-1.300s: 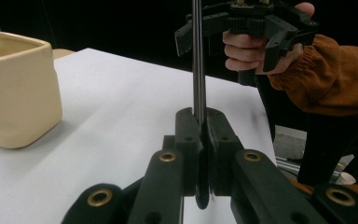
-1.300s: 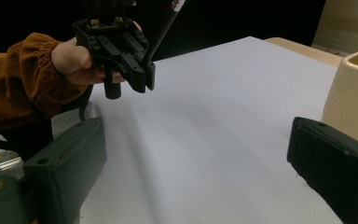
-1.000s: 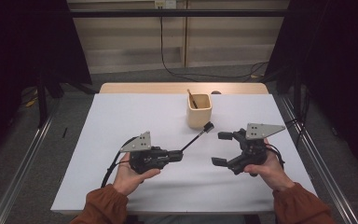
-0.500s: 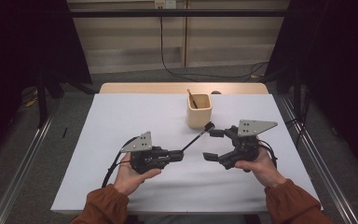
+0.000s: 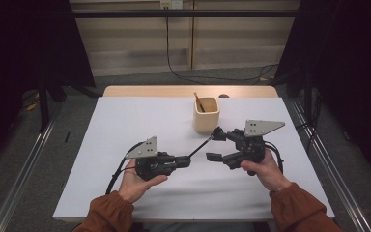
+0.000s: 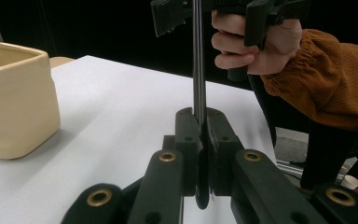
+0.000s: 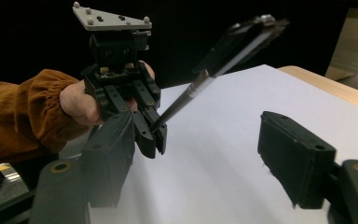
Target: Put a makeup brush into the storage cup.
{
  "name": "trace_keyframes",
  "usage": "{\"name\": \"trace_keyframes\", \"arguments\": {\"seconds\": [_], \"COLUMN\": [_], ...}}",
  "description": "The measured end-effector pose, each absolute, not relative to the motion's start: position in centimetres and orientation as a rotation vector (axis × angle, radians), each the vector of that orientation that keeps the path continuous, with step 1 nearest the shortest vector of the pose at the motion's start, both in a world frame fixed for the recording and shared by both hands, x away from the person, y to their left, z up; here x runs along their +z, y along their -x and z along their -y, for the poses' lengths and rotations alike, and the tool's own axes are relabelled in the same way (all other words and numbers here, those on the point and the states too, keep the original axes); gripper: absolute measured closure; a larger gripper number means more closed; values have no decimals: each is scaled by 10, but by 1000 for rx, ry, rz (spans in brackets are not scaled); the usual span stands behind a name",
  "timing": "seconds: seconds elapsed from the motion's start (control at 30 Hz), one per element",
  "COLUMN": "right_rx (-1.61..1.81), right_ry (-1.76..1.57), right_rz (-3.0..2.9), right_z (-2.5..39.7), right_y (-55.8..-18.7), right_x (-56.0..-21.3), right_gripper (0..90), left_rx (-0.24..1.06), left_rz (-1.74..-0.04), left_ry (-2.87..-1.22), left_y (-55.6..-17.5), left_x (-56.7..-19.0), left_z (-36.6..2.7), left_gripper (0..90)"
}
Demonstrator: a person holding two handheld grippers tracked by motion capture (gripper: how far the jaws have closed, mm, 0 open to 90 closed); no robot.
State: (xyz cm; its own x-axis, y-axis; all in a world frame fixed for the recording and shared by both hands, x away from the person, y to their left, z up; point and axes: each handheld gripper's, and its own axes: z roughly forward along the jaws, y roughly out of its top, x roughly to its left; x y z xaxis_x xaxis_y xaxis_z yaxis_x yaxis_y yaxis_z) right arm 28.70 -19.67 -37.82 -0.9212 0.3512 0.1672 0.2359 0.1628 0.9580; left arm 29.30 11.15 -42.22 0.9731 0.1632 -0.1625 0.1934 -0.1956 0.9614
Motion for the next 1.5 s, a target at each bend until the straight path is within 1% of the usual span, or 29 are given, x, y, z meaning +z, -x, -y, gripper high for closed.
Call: {"name": "trace_keyframes", "arguments": {"seconds": [0.17, 0.53, 0.67, 0.87, 0.97, 1.03, 1.5], "right_rx": [1920, 1969, 1991, 2003, 2015, 2020, 2040], "right_ry": [-587, -594, -603, -610, -612, -612, -642], "right_rz": [-2315, -2324, -2312, -2317, -2316, -2317, -2333], "right_z": [196, 193, 194, 194, 194, 193, 194], "right_y": [-289, -292, -293, -294, -294, -295, -296], "right_x": [-378, -377, -377, -378, -378, -379, -380], "right_gripper": [423, 596, 615, 672, 704, 750, 825], "left_rx": [-33, -24, -29, -30, -28, -30, -22], "left_rz": [-258, -265, -259, -258, -255, -255, -258], "left_ry": [-1781, -1779, -1781, -1789, -1799, -1798, -1812], "left_y": [-292, -293, -293, -293, -294, -295, -297], "left_x": [-423, -422, -423, -424, -425, -425, -429], "left_z": [-110, -112, -111, -111, -111, -110, -108], "left_gripper": [852, 852, 852, 851, 851, 851, 842]}}
